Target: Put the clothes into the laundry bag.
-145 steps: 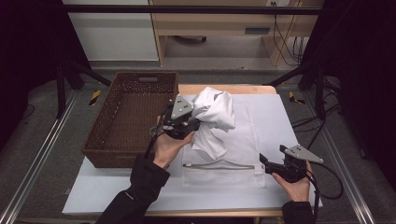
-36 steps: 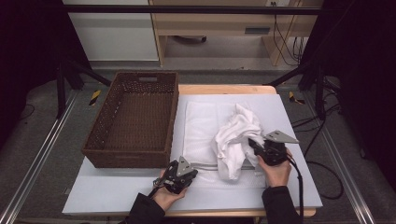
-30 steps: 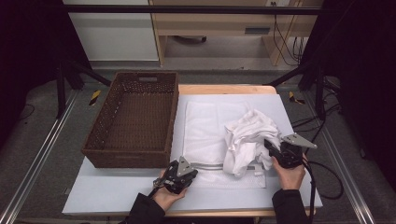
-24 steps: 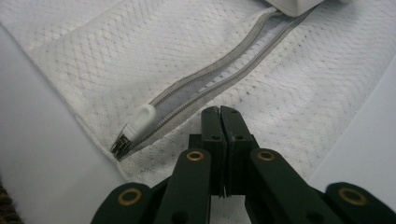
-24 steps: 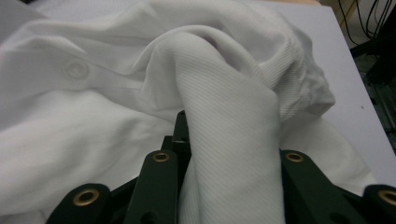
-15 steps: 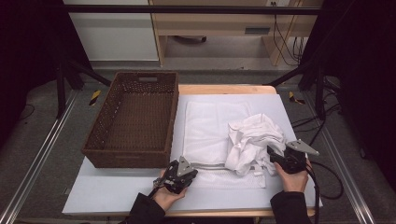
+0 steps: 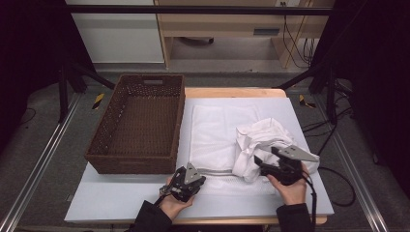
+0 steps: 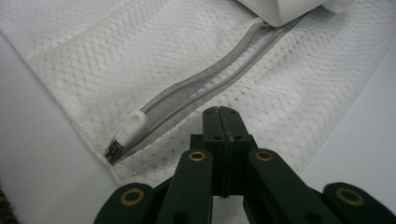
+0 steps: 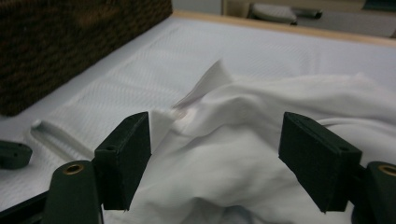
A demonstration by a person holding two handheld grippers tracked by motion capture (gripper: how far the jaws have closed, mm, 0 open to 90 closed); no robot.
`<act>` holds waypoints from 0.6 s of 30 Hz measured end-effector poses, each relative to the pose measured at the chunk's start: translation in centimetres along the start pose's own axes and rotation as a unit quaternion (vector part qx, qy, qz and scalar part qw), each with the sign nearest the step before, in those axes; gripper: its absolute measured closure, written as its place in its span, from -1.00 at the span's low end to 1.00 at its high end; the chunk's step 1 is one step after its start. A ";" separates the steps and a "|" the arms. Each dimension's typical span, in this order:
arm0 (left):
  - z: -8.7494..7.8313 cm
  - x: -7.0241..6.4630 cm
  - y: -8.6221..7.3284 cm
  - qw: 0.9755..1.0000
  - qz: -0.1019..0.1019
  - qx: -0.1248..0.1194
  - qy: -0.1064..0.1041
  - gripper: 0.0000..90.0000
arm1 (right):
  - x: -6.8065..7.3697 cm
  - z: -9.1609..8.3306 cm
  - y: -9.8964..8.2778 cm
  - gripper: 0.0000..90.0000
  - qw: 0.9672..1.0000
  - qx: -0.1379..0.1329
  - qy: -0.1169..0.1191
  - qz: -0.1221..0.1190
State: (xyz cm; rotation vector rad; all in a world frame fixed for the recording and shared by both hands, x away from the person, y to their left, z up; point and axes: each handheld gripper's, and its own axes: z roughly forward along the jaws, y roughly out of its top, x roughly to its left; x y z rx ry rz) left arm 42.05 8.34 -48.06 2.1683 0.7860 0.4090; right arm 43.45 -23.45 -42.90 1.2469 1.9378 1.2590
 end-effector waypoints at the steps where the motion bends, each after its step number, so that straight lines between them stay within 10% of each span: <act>1: 0.0 0.0 0.0 1.000 0.000 -0.001 0.000 1.00 | 0.5 0.8 -0.3 -0.45 1.000 0.013 0.004 -0.004; 7: 0.2 -0.1 0.0 1.000 0.000 0.002 -0.002 1.00 | 1.6 3.8 -2.1 -0.34 0.998 0.064 0.008 -0.002; 14: 0.4 -0.1 -0.1 1.000 0.001 0.006 -0.005 1.00 | 1.1 4.3 -3.0 0.79 0.995 0.096 0.008 0.004; 18: 0.4 -0.1 -0.1 1.000 0.002 0.007 -0.005 1.00 | 0.6 3.6 -2.6 0.89 0.996 0.087 0.008 0.007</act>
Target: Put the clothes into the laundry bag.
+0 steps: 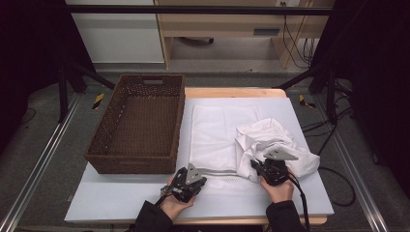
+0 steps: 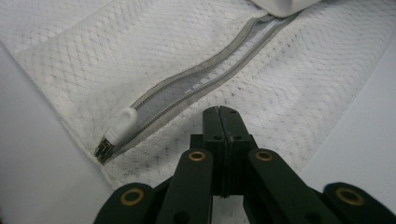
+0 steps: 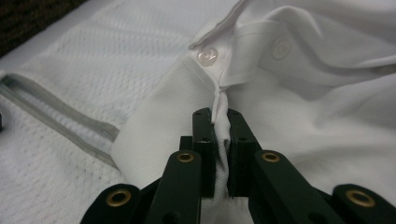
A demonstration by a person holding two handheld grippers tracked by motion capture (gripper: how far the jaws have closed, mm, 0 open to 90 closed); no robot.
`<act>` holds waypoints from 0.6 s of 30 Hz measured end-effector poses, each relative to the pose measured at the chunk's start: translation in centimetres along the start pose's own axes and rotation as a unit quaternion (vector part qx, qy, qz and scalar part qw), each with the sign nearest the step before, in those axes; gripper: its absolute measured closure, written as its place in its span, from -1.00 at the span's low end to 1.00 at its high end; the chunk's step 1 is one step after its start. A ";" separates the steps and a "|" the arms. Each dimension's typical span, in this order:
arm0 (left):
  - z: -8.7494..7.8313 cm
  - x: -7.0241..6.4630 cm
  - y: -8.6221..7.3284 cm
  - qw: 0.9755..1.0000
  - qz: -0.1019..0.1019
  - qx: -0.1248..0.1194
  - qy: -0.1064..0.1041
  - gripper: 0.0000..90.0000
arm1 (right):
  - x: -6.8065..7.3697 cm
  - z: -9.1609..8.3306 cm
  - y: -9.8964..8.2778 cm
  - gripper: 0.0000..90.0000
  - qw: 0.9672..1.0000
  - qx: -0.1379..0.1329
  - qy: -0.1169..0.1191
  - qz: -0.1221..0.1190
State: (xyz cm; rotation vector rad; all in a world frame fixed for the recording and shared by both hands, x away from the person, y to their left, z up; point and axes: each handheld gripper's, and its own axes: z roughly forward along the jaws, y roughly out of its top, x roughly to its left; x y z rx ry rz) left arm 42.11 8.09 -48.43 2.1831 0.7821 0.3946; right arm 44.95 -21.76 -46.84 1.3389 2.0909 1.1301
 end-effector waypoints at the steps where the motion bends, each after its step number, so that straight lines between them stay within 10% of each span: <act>1: 0.0 0.0 0.0 1.000 0.000 0.001 0.000 1.00 | -0.2 -0.4 0.1 0.89 1.000 -0.012 -0.003 0.002; 8: 0.0 0.0 0.0 1.000 0.000 0.001 -0.001 1.00 | -2.7 -2.0 0.4 0.88 0.997 -0.048 -0.064 0.000; 18: 0.0 0.0 0.0 1.000 0.000 0.001 -0.002 1.00 | -2.6 -0.1 -0.7 0.64 0.998 -0.019 -0.053 -0.017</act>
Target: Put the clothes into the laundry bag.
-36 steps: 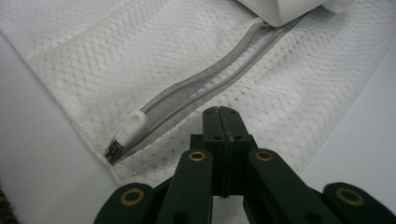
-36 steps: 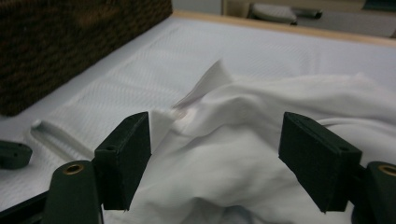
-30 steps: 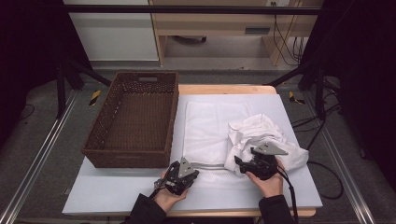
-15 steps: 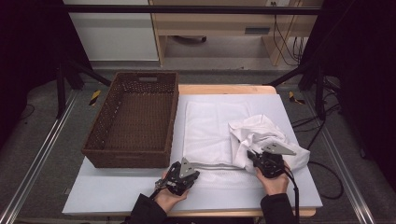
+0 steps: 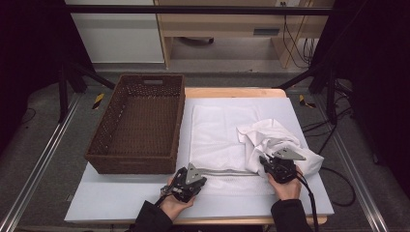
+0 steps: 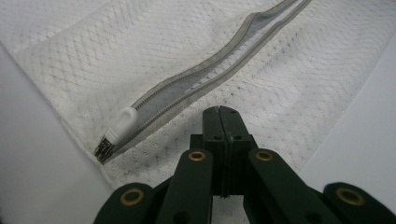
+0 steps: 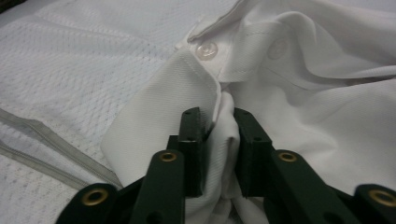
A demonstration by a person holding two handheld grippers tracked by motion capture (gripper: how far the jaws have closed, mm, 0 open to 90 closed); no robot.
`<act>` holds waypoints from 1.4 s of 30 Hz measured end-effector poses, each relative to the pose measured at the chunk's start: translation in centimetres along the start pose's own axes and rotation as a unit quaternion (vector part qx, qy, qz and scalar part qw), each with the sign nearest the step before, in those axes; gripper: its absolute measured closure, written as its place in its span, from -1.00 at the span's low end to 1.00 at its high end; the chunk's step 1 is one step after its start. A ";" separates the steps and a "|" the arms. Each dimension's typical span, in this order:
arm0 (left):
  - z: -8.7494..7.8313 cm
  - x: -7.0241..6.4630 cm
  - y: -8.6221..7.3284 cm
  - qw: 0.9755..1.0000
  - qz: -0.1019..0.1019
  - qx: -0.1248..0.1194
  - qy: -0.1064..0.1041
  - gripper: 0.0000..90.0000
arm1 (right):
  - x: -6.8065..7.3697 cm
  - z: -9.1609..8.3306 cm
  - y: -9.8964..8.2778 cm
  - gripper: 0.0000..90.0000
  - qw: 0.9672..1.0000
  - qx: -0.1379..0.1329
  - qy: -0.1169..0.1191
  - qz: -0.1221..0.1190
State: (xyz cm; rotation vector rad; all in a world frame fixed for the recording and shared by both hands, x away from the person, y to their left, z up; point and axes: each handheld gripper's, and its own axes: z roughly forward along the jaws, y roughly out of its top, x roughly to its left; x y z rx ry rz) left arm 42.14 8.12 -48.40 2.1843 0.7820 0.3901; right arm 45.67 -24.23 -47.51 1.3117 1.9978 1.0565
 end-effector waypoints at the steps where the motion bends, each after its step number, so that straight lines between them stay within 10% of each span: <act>1: 0.0 0.0 0.0 1.000 0.000 0.000 0.000 1.00 | 0.0 -0.2 0.1 0.54 1.000 -0.001 0.001 0.003; 13: -0.1 -0.1 0.1 1.000 -0.002 -0.003 -0.002 1.00 | 2.2 -3.9 2.8 0.08 0.996 -0.071 0.049 -0.003; 23: 0.1 -0.2 0.1 1.000 0.000 0.000 -0.005 1.00 | 6.9 0.2 1.9 0.24 0.992 0.004 0.123 -0.042; 42: 0.2 -0.3 0.2 1.000 0.004 0.004 -0.009 1.00 | 7.5 3.0 0.5 0.61 0.991 0.046 0.115 -0.052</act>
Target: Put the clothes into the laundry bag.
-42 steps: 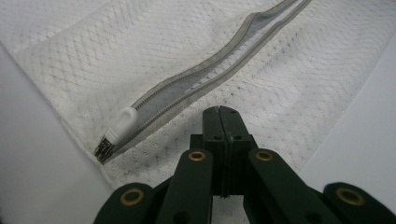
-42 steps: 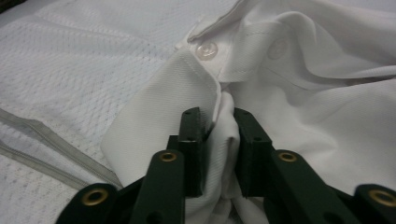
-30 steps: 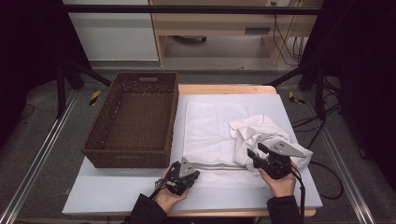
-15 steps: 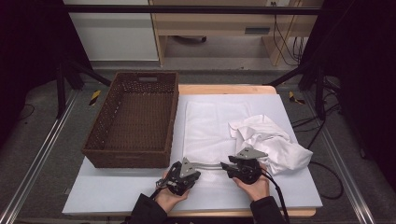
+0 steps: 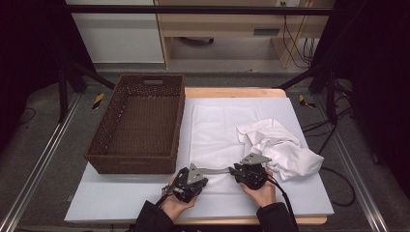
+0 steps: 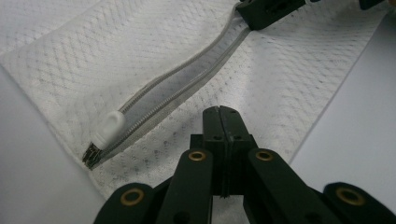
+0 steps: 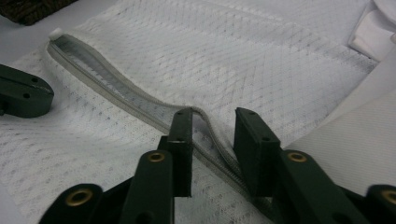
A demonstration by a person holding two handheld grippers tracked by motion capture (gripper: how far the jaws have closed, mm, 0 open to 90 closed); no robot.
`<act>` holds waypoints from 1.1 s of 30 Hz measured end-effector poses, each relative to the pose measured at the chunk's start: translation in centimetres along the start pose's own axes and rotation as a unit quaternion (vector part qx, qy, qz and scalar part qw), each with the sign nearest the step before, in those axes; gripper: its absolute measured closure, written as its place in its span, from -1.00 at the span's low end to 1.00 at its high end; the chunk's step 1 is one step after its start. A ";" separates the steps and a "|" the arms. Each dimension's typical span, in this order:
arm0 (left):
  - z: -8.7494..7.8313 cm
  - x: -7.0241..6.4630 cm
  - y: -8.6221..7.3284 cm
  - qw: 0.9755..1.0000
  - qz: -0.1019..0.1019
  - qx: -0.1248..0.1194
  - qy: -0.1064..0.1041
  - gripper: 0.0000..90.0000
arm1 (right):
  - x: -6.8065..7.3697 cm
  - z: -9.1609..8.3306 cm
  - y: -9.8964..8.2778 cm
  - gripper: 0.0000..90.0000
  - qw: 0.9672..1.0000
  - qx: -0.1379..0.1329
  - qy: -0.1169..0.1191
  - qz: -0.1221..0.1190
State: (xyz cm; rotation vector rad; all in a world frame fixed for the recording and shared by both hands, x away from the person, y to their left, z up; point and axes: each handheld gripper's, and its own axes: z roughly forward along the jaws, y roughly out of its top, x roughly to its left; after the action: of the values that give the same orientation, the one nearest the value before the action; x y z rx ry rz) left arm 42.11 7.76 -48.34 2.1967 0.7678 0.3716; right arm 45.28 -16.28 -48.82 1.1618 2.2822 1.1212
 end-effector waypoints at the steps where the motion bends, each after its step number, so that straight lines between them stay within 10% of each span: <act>1: 0.0 0.0 0.0 1.000 0.000 0.000 0.000 1.00 | -0.1 0.0 0.1 0.64 1.000 0.003 0.001 -0.001; 10: 0.0 0.0 0.1 1.000 0.001 0.003 0.001 0.99 | -0.5 -0.4 0.5 0.98 1.000 0.011 -0.008 0.006; 21: -0.1 0.1 0.5 1.000 0.004 0.010 0.000 0.92 | -0.5 -2.4 2.0 0.99 0.998 -0.055 -0.023 -0.007; 33: -1.0 0.6 5.9 0.999 0.018 -0.045 0.011 0.52 | -0.9 -3.2 2.4 0.99 0.997 -0.082 -0.013 0.000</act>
State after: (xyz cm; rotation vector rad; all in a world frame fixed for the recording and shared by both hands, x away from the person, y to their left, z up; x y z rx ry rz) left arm 44.51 5.59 -43.27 2.1272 0.7101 0.4422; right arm 45.18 -17.72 -44.96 1.1048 2.1266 1.2600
